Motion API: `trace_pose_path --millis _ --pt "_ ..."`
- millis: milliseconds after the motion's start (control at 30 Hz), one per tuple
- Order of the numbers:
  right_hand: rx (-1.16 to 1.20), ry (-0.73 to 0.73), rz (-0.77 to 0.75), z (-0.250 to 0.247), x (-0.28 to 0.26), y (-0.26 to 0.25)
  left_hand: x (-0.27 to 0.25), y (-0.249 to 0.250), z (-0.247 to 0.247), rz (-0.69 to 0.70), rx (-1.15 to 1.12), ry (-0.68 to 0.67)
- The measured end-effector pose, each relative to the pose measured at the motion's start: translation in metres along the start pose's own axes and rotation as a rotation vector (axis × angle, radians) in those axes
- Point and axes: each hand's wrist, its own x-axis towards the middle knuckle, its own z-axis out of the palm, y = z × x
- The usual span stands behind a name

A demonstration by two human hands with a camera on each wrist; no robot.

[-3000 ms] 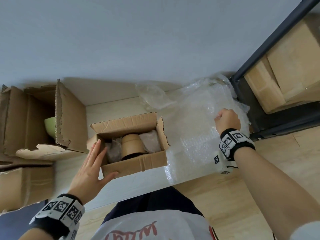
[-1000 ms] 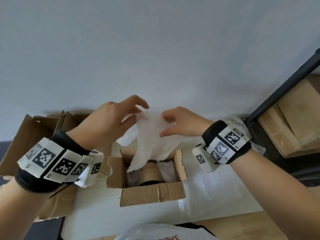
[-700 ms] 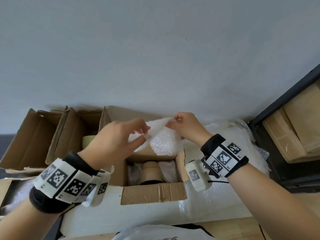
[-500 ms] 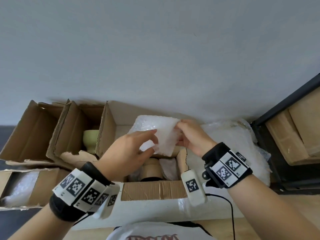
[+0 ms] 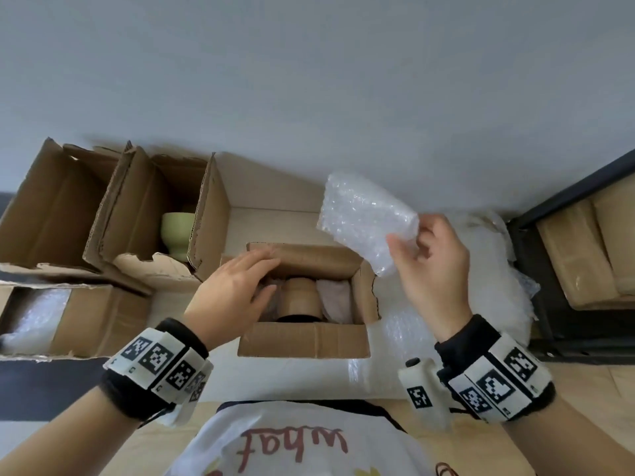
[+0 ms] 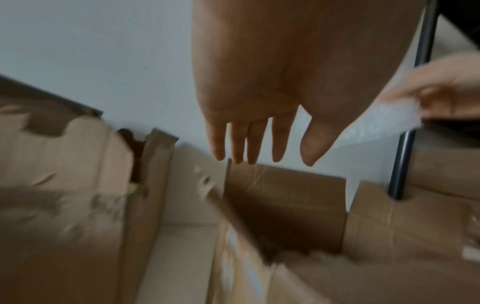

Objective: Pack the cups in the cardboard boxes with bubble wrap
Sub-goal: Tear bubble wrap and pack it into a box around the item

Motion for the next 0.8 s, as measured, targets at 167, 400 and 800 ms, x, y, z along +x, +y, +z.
trace_pose_path --millis 167,400,800 --pt "-0.581 -0.125 -0.892 0.003 -0.031 0.026 -0.022 -0.035 0.027 -0.106 0.100 -0.127" --pt "-0.876 -0.484 -0.870 0.026 -0.050 0.057 -0.029 -0.048 0.042 -0.104 0.096 -0.137" --pt "-0.872 -0.822 -0.269 0.068 -0.042 0.053 -0.031 -0.057 0.054 -0.103 0.043 -0.142"
